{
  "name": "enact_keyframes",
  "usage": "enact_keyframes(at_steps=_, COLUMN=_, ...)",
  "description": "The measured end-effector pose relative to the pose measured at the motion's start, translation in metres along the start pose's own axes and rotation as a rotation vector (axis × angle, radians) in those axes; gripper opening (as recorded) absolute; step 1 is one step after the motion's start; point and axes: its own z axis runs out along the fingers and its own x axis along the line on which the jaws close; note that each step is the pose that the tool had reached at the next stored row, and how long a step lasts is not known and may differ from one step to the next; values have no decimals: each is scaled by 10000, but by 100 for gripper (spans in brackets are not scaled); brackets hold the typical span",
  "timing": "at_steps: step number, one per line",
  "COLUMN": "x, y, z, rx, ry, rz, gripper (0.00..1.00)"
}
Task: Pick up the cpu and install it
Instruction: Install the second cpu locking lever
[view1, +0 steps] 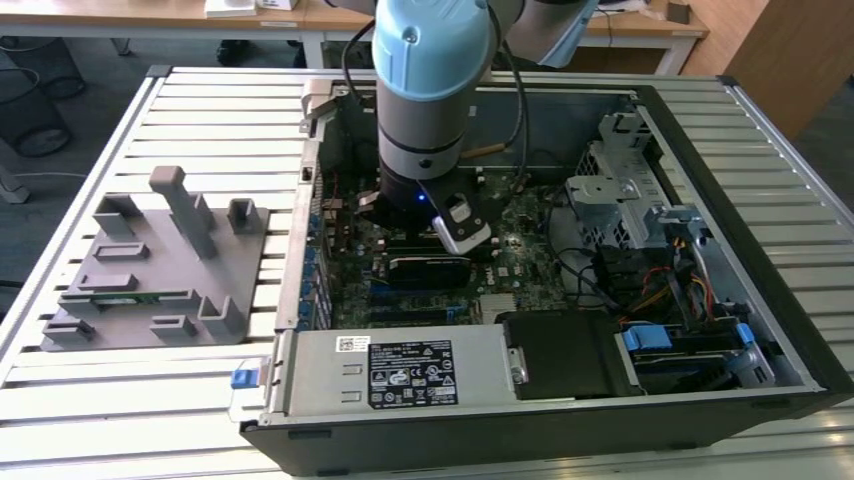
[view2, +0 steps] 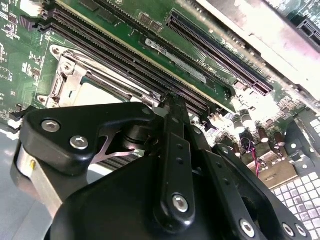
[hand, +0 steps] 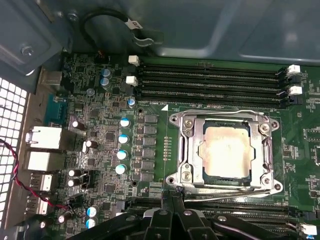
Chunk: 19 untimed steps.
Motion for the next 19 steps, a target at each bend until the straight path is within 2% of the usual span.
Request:
enact_keyframes(at_steps=8, x=-1, y=-11, z=44, rx=-237, ry=-9, rz=-3, gripper=11)
enact_keyframes(at_steps=13, x=0, y=-14, z=61, rx=-421, ry=-16, rz=-4, gripper=11)
enact_keyframes(at_steps=19, x=0, y=-17, z=74, rx=-576, ry=-23, rz=-6, gripper=11)
